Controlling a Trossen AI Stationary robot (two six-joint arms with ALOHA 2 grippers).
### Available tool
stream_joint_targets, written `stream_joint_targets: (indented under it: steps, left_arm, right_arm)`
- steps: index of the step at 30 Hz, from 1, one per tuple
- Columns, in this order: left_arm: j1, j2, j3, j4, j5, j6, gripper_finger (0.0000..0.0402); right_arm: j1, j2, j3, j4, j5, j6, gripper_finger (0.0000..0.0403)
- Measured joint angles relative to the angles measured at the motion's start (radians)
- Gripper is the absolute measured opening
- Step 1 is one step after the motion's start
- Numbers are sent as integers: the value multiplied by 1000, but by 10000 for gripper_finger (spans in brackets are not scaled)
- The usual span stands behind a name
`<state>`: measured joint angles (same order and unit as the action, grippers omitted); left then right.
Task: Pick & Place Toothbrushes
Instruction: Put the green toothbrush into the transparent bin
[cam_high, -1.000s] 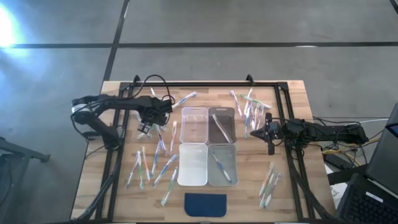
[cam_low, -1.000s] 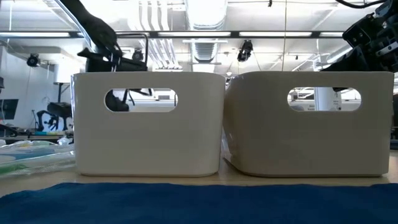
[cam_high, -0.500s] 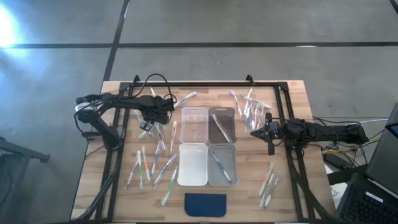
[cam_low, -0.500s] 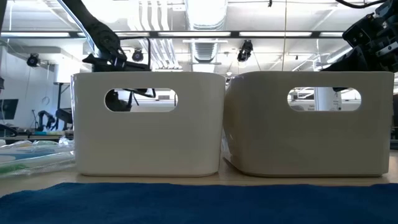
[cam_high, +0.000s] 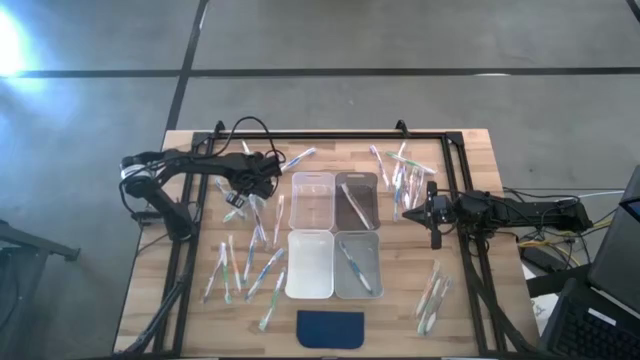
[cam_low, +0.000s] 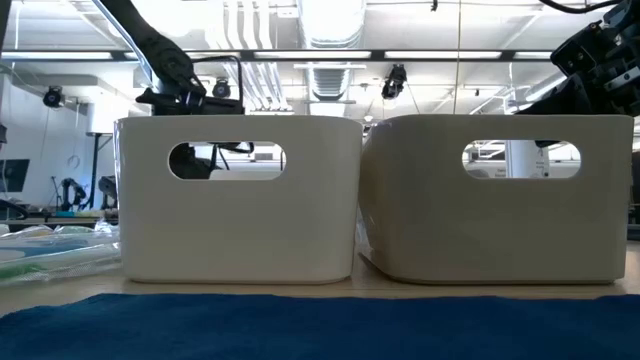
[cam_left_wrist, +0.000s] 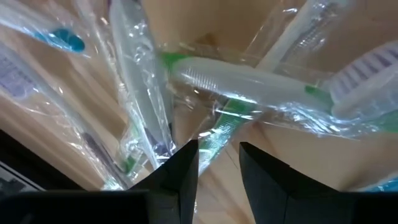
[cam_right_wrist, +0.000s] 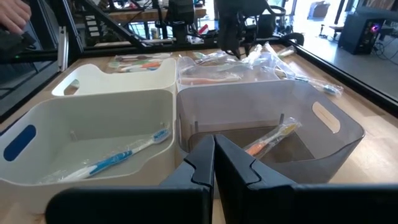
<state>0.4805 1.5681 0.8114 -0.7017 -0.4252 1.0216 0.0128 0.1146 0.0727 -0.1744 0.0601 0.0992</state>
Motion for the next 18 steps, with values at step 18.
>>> stream_joint_targets:
  steps: [18]
  left_arm:
    - [31,45,-1,9,31,69,95]
  right_arm:
    - [0,0,0,0,0,3,8]
